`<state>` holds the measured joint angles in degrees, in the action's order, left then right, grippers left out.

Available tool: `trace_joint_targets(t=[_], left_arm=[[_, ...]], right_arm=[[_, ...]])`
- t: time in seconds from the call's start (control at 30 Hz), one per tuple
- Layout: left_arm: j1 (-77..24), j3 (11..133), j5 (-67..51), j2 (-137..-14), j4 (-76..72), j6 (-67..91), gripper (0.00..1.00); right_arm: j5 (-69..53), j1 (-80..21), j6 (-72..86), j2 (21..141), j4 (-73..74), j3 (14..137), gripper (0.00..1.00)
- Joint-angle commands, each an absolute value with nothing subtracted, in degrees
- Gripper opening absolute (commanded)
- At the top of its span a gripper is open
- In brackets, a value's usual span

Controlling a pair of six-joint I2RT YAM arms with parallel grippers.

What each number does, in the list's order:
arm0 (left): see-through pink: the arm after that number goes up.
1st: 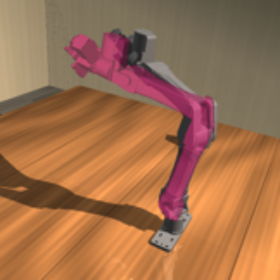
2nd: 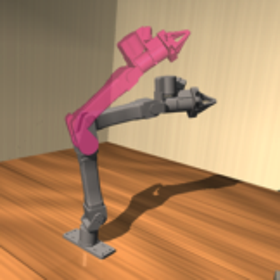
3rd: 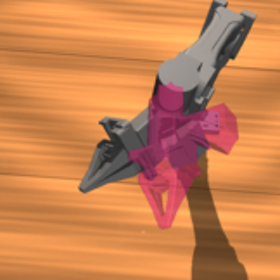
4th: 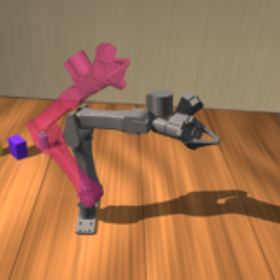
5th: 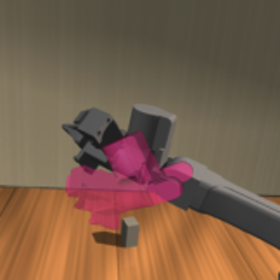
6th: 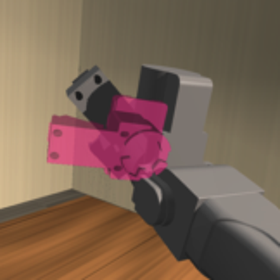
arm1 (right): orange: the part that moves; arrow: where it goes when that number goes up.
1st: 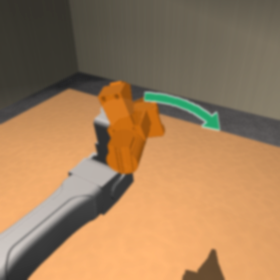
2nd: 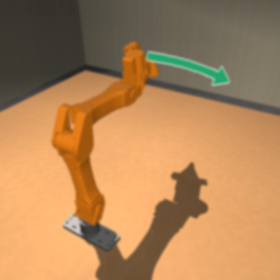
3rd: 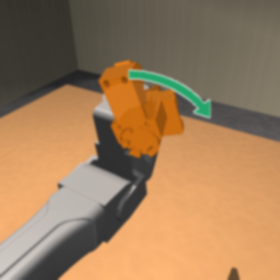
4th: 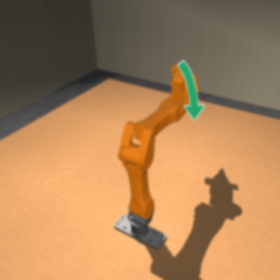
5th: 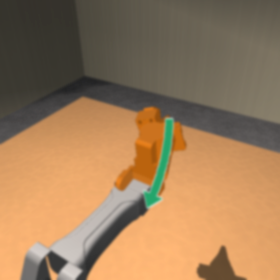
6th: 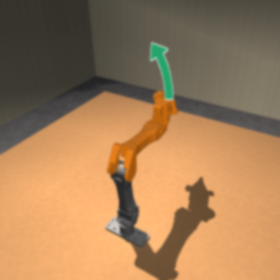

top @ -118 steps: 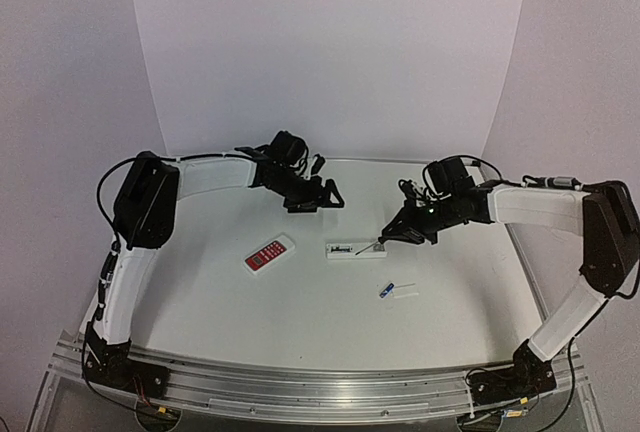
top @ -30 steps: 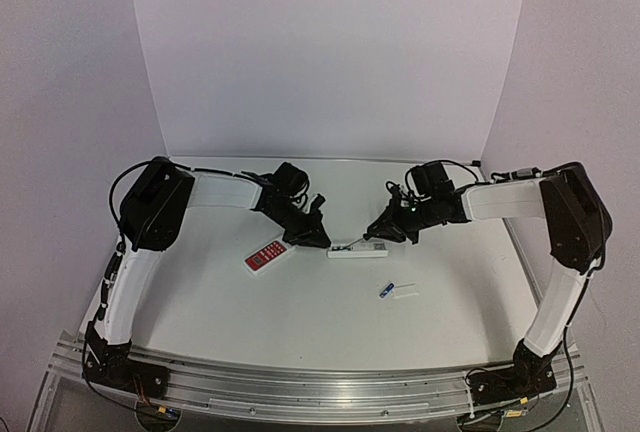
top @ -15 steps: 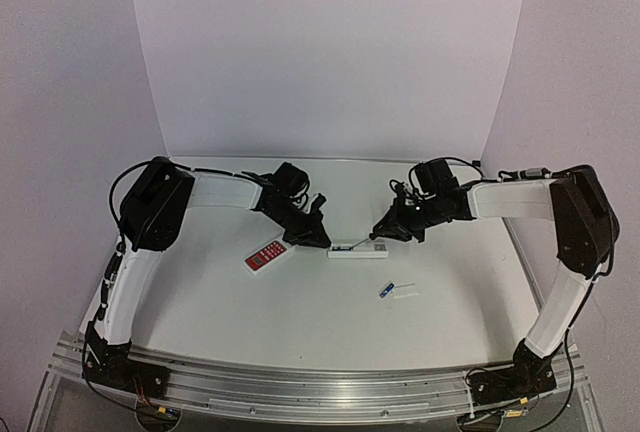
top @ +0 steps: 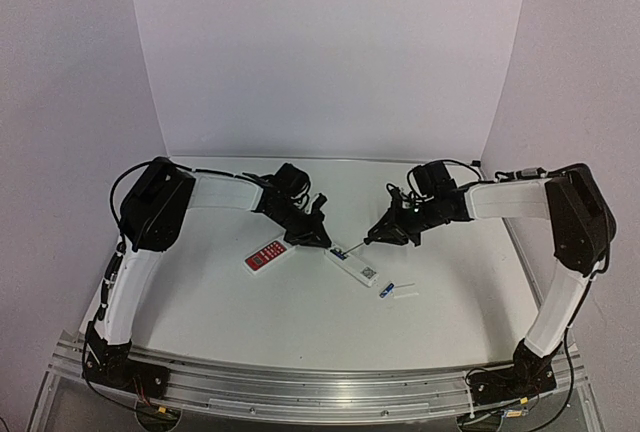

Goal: Unload the batteries from the remote control

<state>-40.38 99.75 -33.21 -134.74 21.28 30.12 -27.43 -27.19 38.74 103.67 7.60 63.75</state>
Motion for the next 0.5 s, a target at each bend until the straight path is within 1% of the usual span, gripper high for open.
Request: trace_joint_targets(t=[0.0, 0.1, 0.37, 0.47], left_arm=[[-41.8, 96.7, -30.9, -136.5, 24.6, 30.1, 0.02], [-41.8, 95.9, -30.7, -136.2, 24.6, 30.0, 0.02], [-41.8, 94.9, -31.1, -135.5, 24.7, 29.5, 0.02], [-41.8, 93.8, -31.2, -134.8, 24.2, 29.8, 0.02]], right_arm=[[-29.7, -27.6, 38.5, 102.5, 8.9, 63.8, 0.00], [-27.6, -27.6, 36.7, 101.1, 11.7, 63.7, 0.00], [-26.5, -28.4, 36.2, 102.2, 11.9, 63.3, 0.00], [-27.0, -30.7, 30.9, 103.6, 12.9, 64.9, 0.00]])
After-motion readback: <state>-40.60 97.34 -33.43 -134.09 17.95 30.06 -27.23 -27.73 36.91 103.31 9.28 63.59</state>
